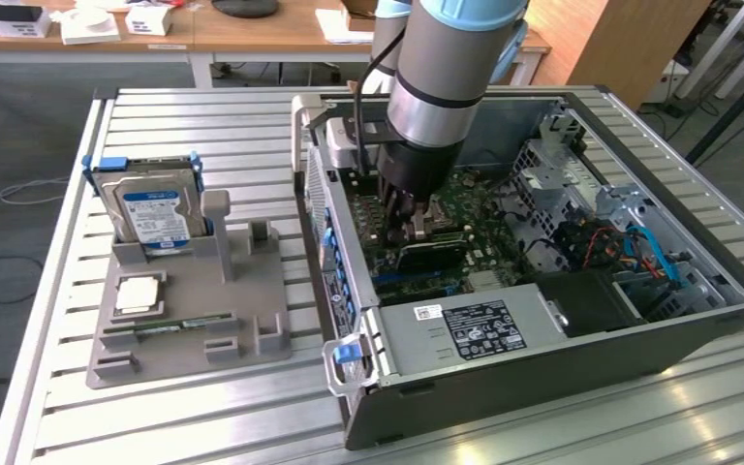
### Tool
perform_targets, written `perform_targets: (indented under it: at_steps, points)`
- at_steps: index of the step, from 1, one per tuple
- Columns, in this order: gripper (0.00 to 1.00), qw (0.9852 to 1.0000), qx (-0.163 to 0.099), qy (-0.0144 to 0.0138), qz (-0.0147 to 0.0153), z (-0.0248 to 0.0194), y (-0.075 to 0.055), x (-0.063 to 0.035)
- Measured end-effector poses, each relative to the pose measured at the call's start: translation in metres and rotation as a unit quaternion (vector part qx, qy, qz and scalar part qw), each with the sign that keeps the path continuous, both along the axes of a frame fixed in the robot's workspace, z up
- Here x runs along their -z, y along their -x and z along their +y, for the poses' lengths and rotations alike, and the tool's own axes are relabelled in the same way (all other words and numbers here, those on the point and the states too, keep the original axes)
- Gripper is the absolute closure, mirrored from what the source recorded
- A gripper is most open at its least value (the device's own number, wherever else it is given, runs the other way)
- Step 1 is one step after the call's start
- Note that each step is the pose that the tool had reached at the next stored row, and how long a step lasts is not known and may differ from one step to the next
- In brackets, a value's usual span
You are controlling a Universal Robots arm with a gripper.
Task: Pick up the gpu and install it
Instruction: 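Press down on the gpu until it lock into place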
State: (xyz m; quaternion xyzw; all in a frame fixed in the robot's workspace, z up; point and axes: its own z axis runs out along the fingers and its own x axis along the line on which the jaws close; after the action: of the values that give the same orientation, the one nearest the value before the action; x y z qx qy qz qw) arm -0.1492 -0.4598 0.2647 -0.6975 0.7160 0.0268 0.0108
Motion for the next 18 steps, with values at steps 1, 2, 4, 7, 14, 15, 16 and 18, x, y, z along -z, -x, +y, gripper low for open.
perform_targets:
  at_steps: [1,2,4,7,14,15,16,18]
  points:
    - [0.89,1.0,0.0,0.0,0.0,0.0,0.0,0.0]
    - [0.89,1.0,0.0,0.0,0.0,0.0,0.0,0.0]
    - [0.89,1.0,0.0,0.0,0.0,0.0,0.0,0.0003]
    - [0.89,1.0,0.0,0.0,0.0,0.0,0.0,0.0004]
    - [0.89,1.0,0.0,0.0,0.0,0.0,0.0,0.0007]
    - [0.89,1.0,0.0,0.0,0.0,0.0,0.0,0.0008]
    - [0.89,1.0,0.0,0.0,0.0,0.0,0.0,0.0008]
    - [0.89,1.0,0.0,0.0,0.0,0.0,0.0,0.0008]
